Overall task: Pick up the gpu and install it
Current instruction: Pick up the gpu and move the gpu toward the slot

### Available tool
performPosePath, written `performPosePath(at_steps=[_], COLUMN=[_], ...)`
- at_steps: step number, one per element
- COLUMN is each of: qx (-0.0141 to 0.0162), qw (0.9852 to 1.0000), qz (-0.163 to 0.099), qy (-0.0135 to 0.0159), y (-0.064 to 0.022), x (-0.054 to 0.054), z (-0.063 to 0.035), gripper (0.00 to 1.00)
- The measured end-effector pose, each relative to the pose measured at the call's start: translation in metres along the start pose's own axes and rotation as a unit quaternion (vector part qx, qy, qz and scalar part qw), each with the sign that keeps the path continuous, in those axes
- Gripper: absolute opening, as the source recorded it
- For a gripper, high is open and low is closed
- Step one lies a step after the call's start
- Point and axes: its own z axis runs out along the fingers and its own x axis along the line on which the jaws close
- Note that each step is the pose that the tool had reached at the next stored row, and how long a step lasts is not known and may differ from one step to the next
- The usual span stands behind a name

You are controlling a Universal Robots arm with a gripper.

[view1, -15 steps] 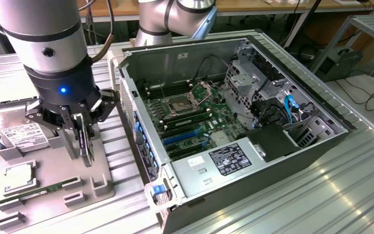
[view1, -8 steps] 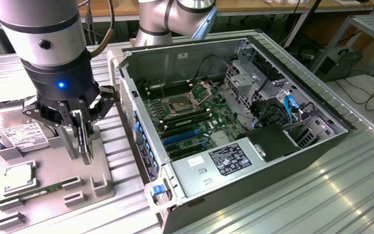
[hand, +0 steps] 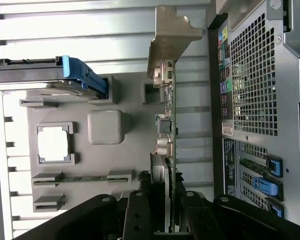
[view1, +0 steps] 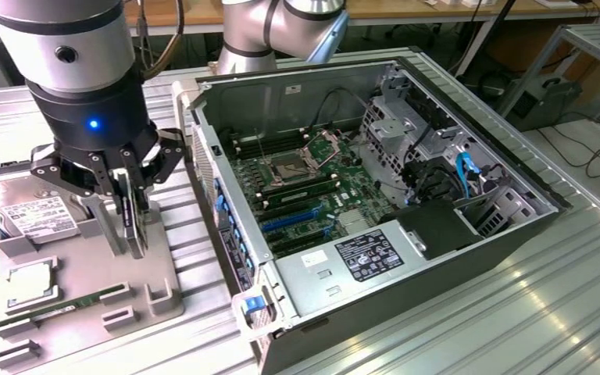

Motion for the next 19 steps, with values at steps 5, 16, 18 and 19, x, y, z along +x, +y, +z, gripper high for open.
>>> performPosePath(at_steps=[5, 16, 18, 19], qx=[0.0000, 0.0000, 0.0000, 0.0000], qw=[1.0000, 1.0000, 1.0000, 1.0000], qz=[0.000, 0.000, 0.000, 0.000], qy=[0.0000, 0.0001, 0.0001, 0.0001], y=[0.0003, 0.0012, 0.0014, 0.0014], x=[0.000, 0.000, 0.000, 0.000], z=[-0.0078, -0.0299, -0.0347, -0.0365], gripper=[0.27, 0.27, 0.27, 0.27])
